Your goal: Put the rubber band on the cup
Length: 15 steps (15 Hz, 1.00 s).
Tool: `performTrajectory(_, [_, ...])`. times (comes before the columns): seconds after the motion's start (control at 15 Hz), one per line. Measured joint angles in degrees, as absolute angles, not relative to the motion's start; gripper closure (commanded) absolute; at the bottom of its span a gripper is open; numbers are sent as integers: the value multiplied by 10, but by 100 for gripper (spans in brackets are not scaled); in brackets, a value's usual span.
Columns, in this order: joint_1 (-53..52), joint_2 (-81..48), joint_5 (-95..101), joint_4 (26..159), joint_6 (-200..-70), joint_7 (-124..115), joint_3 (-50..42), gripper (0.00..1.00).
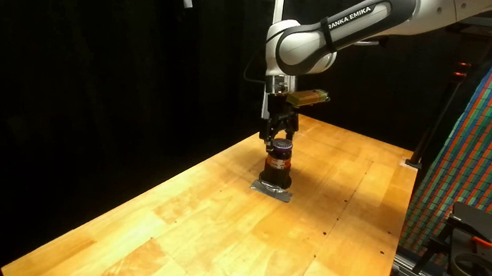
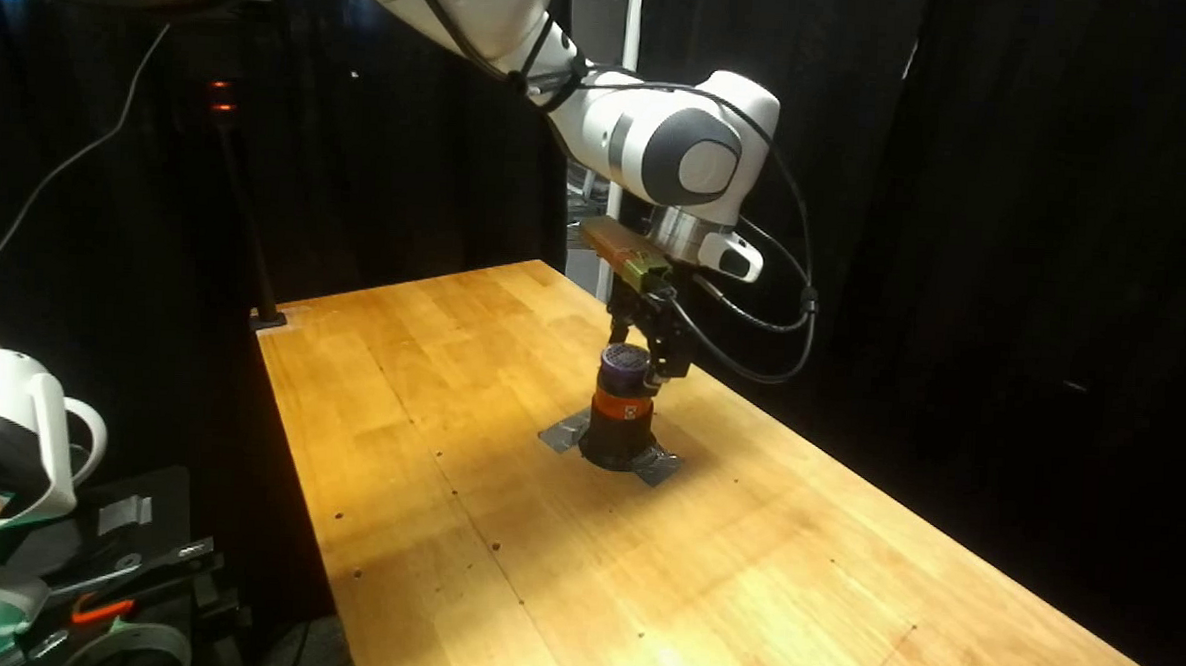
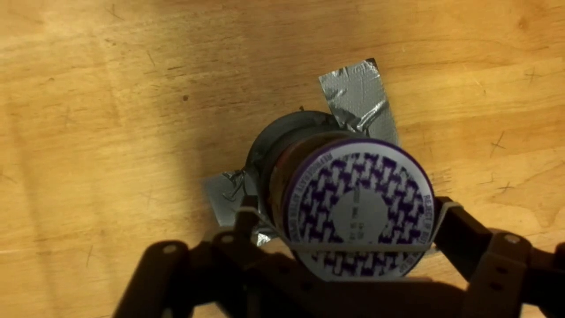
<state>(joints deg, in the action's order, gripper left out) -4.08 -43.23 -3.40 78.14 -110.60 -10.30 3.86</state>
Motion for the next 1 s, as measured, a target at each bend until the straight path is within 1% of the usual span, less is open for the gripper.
performTrajectory(0.27, [-39, -388, -46, 840, -1110, -103, 39, 0])
performTrajectory(0.53, [-36, -332, -64, 917, -1142, -103, 38, 0])
performTrajectory(1.0, [-39, -292, -72, 1044, -1272, -104, 38, 0])
